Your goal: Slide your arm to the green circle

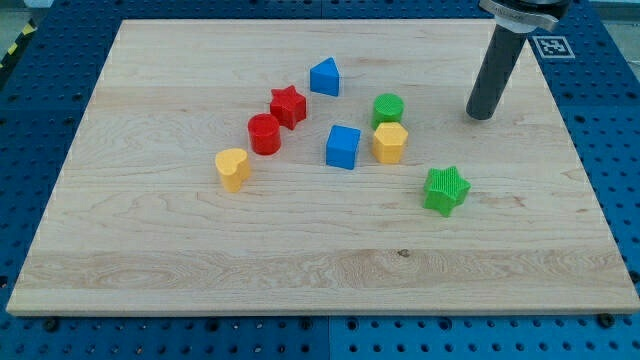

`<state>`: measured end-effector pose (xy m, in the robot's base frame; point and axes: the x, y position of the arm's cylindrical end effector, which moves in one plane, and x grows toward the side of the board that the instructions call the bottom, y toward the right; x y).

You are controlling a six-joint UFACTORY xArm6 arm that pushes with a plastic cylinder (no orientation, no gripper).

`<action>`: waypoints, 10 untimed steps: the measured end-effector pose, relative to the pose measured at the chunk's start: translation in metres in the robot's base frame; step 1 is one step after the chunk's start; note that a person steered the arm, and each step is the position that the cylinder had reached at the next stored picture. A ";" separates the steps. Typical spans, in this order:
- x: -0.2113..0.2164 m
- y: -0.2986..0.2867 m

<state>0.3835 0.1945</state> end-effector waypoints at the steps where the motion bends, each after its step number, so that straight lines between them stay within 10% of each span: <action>1: 0.014 0.036; 10: 0.022 -0.081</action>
